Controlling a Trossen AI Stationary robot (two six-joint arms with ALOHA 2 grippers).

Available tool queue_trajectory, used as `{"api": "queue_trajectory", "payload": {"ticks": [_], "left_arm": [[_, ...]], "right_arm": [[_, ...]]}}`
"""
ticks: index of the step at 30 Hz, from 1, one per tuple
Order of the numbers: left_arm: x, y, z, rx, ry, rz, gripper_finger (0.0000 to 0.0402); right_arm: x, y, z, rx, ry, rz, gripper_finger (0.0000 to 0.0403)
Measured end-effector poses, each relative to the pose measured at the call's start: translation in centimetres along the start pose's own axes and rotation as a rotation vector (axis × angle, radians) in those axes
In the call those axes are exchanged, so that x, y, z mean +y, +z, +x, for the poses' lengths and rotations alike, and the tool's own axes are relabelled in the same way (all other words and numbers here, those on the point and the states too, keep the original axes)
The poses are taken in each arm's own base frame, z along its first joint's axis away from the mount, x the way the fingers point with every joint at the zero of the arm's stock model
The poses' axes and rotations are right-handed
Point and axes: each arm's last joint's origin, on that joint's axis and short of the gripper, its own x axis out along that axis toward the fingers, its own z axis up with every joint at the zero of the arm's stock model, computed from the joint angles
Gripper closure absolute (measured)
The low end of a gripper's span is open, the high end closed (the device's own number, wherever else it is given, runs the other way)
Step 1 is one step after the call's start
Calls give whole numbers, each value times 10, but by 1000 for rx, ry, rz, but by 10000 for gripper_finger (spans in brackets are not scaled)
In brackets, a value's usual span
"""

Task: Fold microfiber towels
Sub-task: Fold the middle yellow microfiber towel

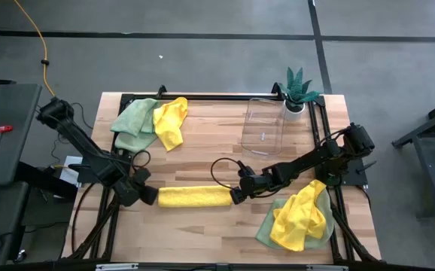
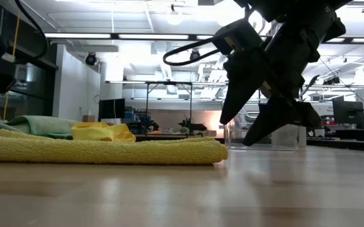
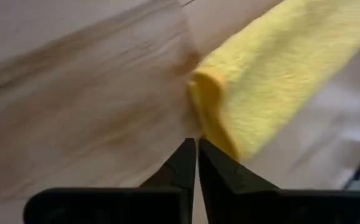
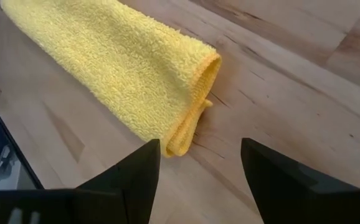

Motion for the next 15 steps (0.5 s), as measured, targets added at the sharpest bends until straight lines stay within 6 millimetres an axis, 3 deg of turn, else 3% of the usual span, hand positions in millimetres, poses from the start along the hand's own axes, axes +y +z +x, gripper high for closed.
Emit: {"api": "queue_trajectory", "payload": {"ticks": [8, 15], "left_arm": [[1, -6, 17, 24, 89, 18, 400], [1, -6, 19, 14, 95, 5, 401]], "right_arm": [[0, 0, 0, 1, -4, 31, 187], [0, 0, 0, 1, -4, 34, 187]]}}
